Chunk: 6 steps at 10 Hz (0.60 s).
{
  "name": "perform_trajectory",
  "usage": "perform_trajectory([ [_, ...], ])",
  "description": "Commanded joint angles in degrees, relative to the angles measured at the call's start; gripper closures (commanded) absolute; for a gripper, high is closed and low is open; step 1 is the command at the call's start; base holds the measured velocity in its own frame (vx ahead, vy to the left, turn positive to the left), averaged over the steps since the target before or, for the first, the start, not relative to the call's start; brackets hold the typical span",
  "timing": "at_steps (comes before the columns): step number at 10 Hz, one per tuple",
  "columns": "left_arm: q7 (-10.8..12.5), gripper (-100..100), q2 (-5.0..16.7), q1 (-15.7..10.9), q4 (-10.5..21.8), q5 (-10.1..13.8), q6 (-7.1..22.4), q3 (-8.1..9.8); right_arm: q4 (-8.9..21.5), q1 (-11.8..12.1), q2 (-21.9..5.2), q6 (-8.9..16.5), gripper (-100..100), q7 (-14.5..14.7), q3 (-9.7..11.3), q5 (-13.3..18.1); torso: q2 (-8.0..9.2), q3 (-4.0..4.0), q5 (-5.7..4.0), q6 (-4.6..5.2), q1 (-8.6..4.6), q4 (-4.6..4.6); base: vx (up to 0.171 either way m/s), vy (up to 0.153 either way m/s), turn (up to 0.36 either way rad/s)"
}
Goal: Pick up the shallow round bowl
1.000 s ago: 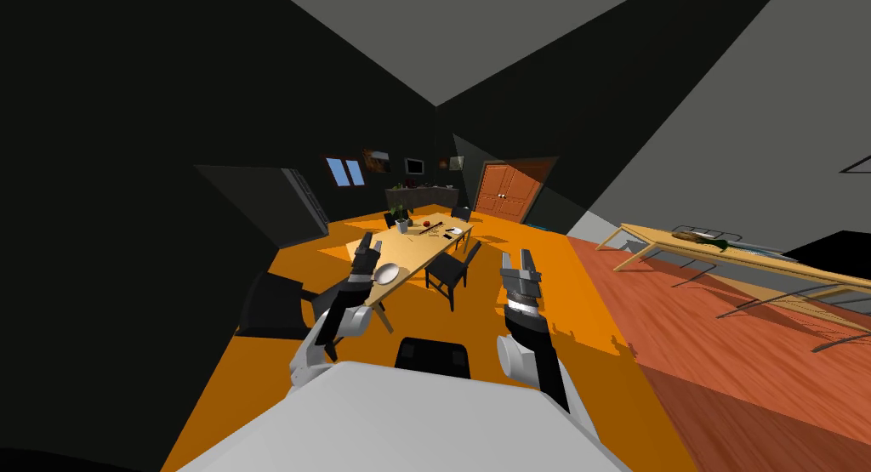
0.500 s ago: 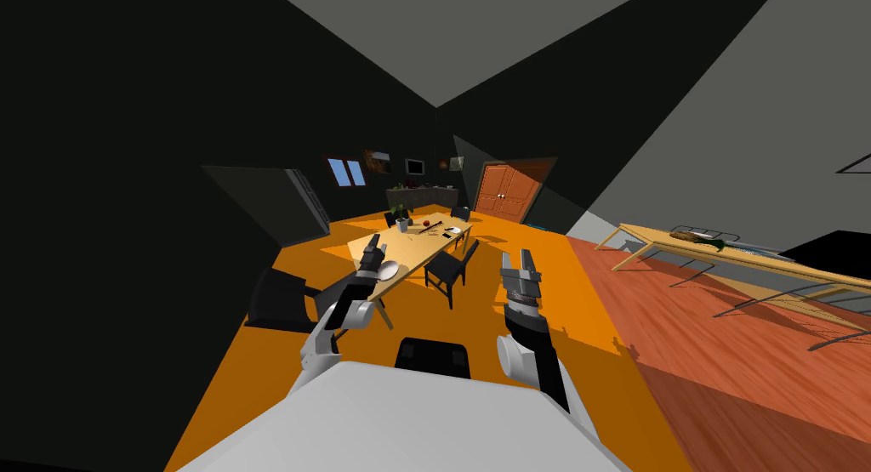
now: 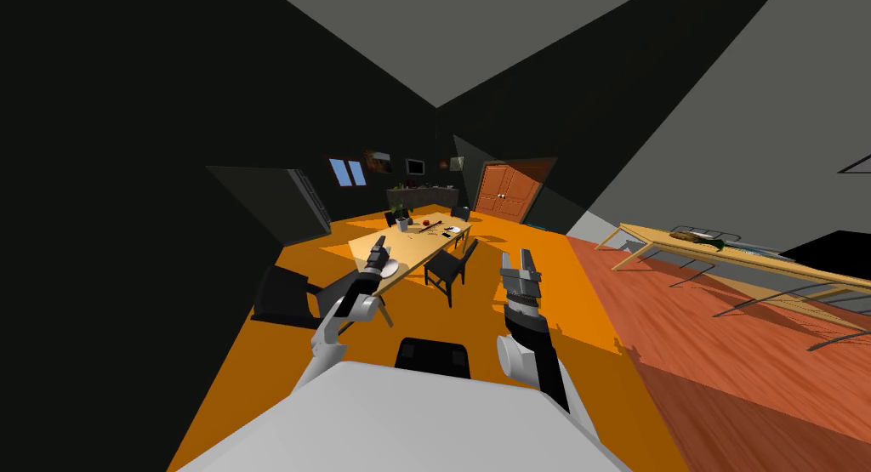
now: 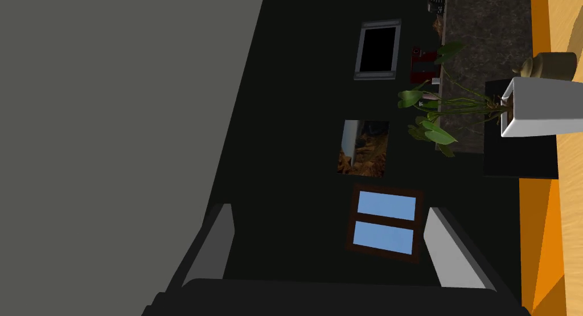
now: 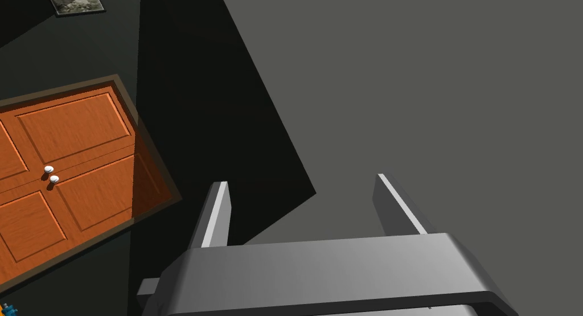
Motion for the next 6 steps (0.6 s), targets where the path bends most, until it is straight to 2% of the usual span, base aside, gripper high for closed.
perform_trajectory([
  [1,0.09,-100,0.06,-0.65,0.58,0.3,2.5,0.04,0.0,0.0,0.0,0.0,0,0.0,0.0,0.0,0.0,0.0,0.0,0.0,0.0,0.0,-0.026,-0.025,0.007],
  [2,0.28,-100,0.1,-1.97,2.15,0.84,4.2,0.07,0.0,0.0,0.0,0.0,0,0.0,0.0,0.0,-0.03,-0.01,0.0,0.0,0.01,0.0,-0.024,-0.02,0.014],
  [5,0.48,-100,0.11,-3.29,3.76,1.34,8.51,0.11,0.0,0.0,0.0,0.0,0,0.0,0.0,0.0,-0.04,-0.02,0.01,0.0,0.04,-0.01,-0.023,-0.018,0.01],
  [6,0.7,-100,0.1,-4.6,5.41,1.8,10.35,0.16,0.0,0.0,0.0,0.0,0,0.0,0.0,0.0,-0.06,-0.03,0.0,0.0,0.04,-0.01,-0.021,-0.016,0.013],
])
